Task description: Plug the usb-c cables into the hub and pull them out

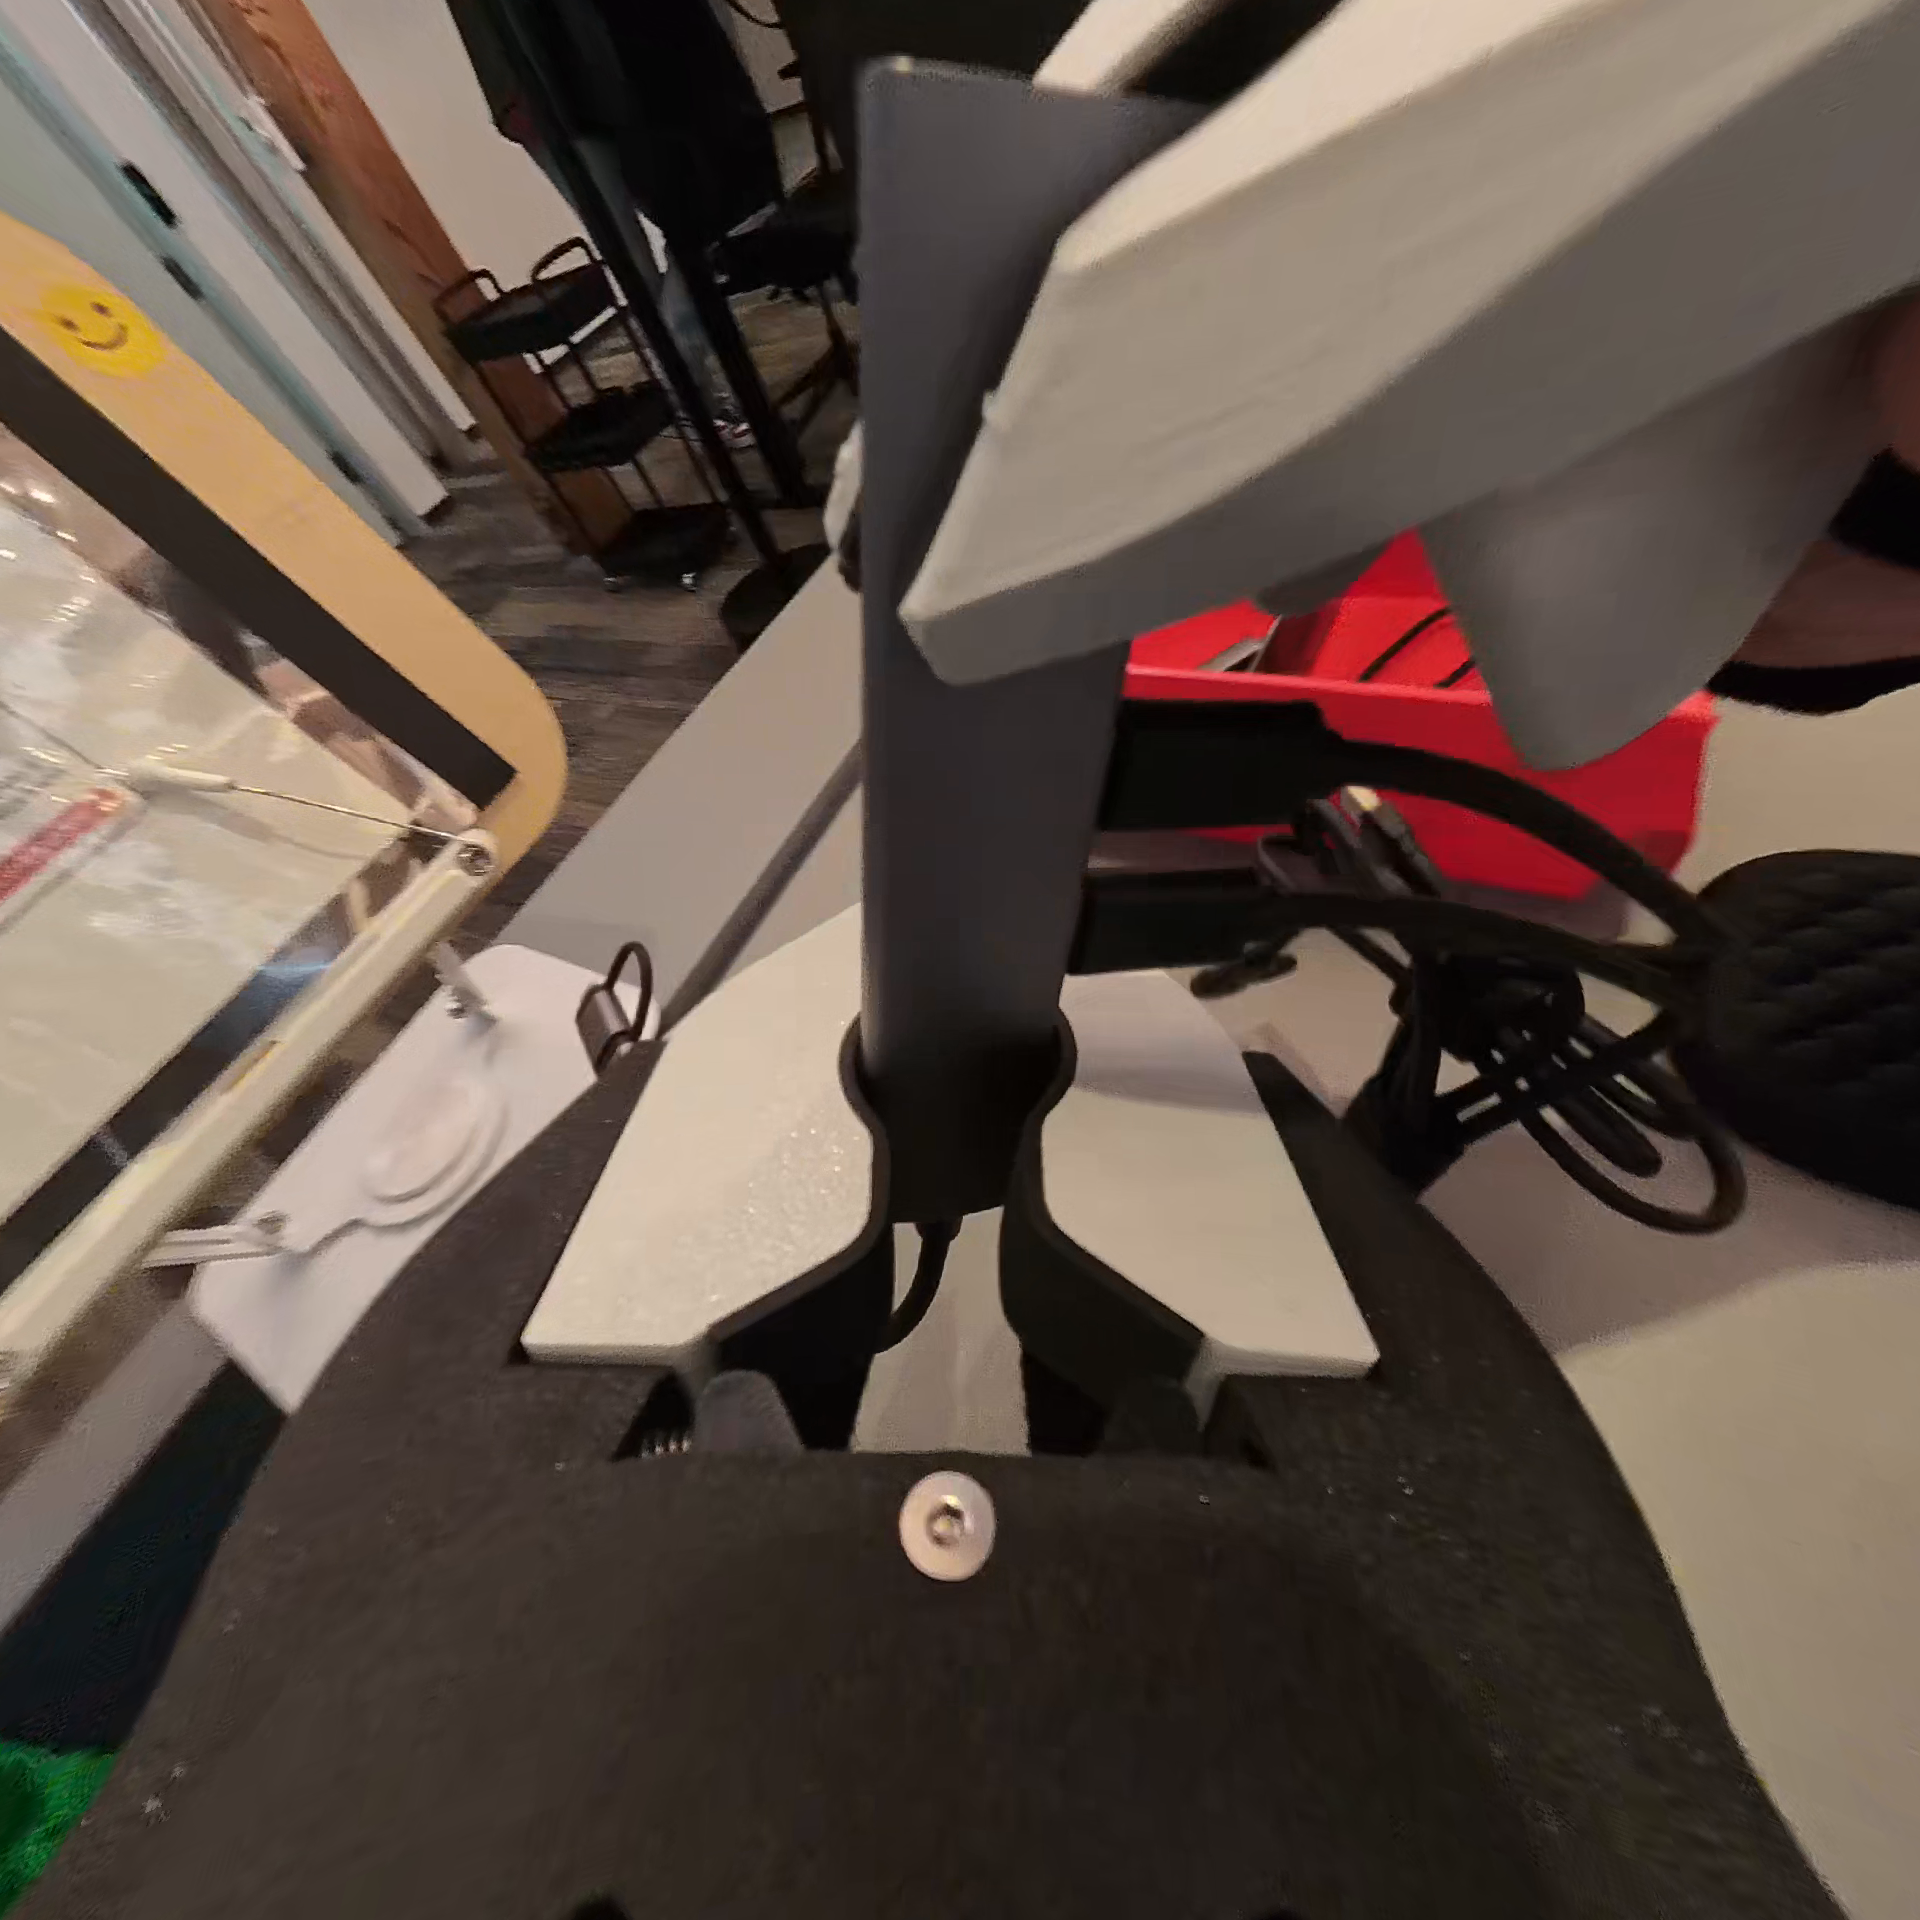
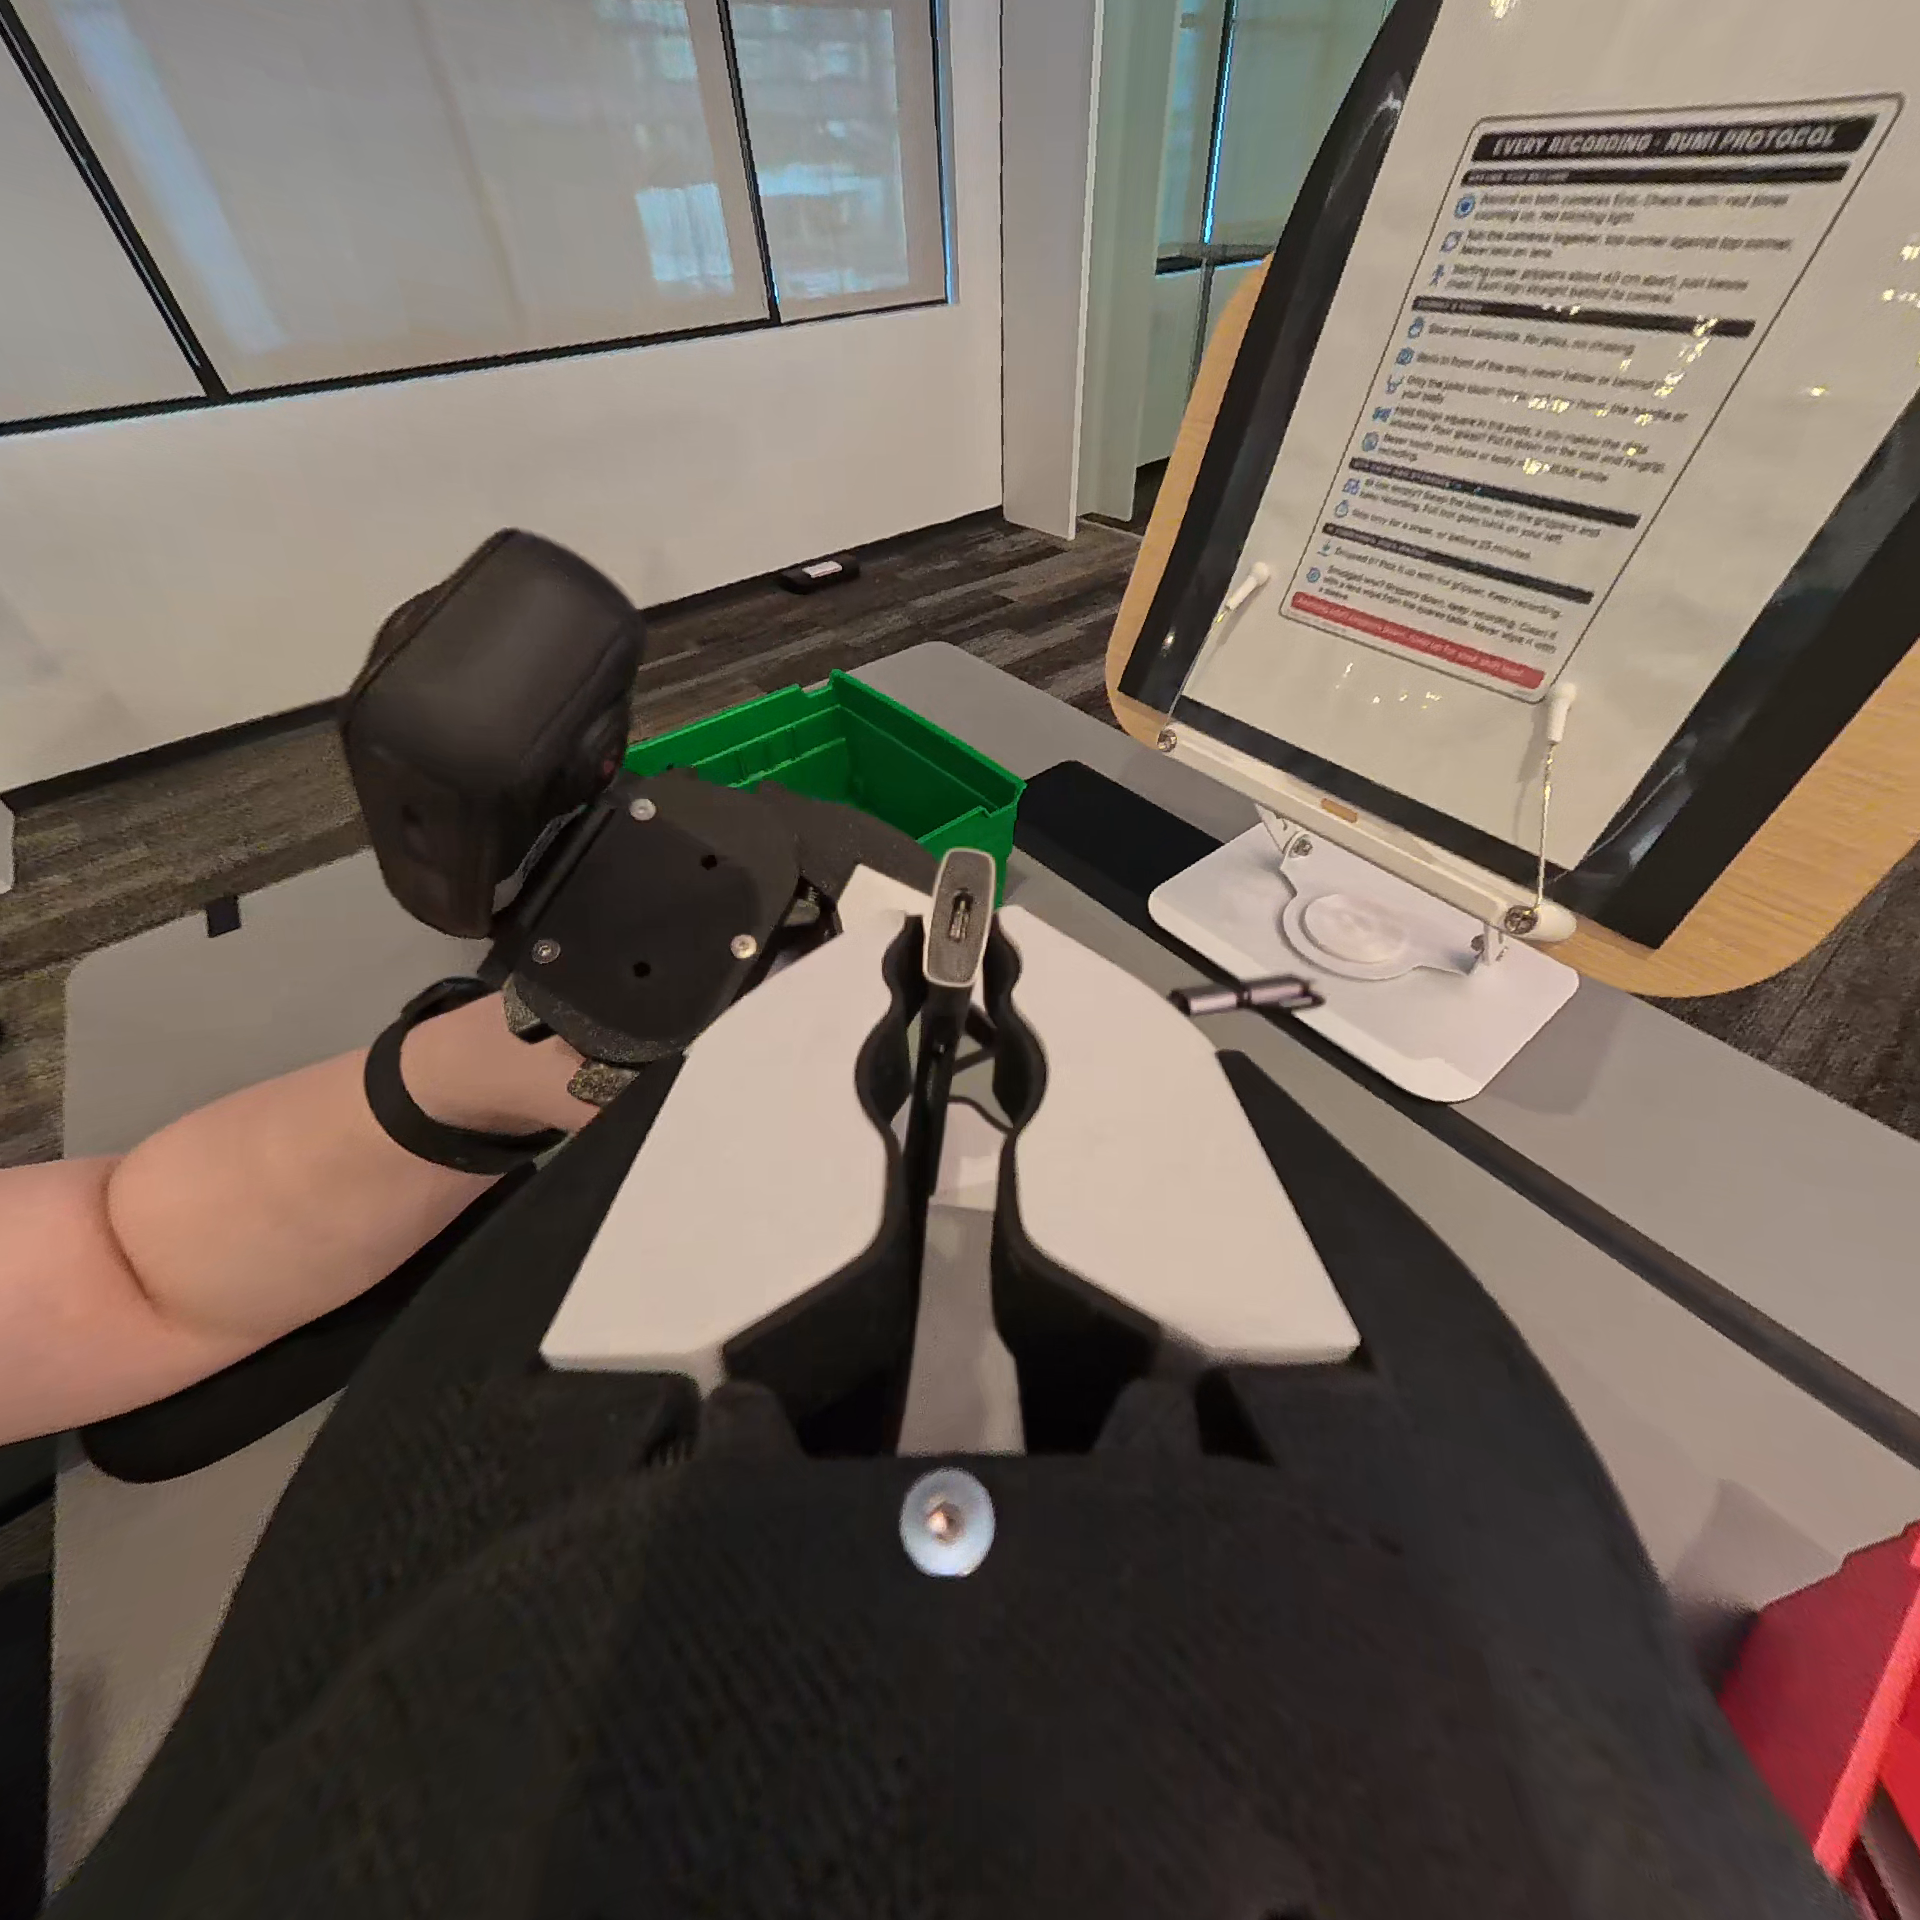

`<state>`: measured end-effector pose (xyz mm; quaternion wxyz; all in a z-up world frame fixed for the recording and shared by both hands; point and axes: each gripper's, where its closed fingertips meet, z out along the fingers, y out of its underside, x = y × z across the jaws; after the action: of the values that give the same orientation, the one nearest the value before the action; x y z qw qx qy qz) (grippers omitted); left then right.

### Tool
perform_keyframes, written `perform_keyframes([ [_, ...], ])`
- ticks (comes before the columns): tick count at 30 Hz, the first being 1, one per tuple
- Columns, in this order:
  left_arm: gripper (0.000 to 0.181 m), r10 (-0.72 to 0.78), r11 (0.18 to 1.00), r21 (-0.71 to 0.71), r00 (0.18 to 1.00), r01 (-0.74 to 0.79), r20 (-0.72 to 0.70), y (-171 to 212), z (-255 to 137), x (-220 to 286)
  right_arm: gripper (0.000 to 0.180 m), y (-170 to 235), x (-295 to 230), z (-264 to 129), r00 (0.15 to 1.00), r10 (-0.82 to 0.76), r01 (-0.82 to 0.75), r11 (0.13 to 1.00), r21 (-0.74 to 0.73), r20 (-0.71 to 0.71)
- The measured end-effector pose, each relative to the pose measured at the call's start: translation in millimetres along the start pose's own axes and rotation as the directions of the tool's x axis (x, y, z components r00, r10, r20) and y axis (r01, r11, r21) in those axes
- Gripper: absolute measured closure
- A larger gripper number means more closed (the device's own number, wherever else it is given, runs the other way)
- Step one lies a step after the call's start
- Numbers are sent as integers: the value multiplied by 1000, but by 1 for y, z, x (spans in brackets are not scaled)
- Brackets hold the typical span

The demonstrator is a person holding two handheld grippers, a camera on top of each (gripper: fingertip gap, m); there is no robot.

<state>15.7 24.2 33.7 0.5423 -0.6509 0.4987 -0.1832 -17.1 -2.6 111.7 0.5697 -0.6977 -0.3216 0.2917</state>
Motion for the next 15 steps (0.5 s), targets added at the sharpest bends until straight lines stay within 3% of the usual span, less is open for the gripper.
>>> perform_keyframes([
  [1,163,-32,999,8,999,32,-29,-2,1,3,168,-2,1,0,1000,-10,10,1000,13,-7],
  [5,162,-84,995,37,991,88,-104,-11,0,12,167,-6,6,-6,999,-31,32,999,27,-41],
  [9,162,-58,995,70,995,64,-76,-18,-4,11,165,-11,6,-11,999,-33,34,999,43,-23],
  [12,162,-48,994,92,998,51,-40,-22,-8,7,154,-16,-4,-10,997,-80,79,994,75,7],
  [15,160,-30,995,96,999,33,-30,-22,-9,5,164,-19,-12,-9,992,-127,127,987,94,-4],
])
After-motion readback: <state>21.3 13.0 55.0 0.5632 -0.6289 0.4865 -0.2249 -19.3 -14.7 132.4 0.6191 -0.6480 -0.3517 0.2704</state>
